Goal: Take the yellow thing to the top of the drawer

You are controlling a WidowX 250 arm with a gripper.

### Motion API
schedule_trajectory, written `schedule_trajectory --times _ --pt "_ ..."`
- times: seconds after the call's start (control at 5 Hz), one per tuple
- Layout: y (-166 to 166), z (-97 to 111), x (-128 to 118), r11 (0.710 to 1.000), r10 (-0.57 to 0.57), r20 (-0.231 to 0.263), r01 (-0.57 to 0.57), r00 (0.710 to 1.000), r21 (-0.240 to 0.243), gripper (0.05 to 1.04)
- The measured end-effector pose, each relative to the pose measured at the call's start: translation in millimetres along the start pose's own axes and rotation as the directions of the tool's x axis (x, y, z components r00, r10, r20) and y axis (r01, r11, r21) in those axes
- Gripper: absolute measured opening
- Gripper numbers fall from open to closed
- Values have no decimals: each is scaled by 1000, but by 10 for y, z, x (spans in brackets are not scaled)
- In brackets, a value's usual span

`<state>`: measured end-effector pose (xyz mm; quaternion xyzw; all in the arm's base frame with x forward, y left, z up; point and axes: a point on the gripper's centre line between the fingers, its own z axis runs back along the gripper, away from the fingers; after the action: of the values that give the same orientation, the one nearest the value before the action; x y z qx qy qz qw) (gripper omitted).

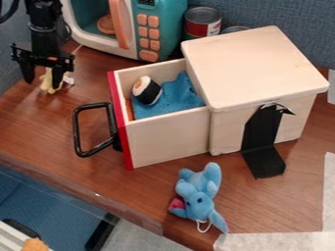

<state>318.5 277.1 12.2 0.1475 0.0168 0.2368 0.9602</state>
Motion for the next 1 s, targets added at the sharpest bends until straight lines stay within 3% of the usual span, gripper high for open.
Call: schedule_trajectory --times 0.2,0.4,0.6,0.8,1.0 --pt "-69 6 14 1000 7 10 -7 1000 -23 358" --pt "-121 61 12 999 6 30 -4 1000 -51 155" --pt "-172 154 3 998 0 49 4 999 -69 67" --pt "-269 532 -52 993 -12 107 24 994 -113 55" --pt "-556 1236 -186 974 -74 243 123 967 -192 55"
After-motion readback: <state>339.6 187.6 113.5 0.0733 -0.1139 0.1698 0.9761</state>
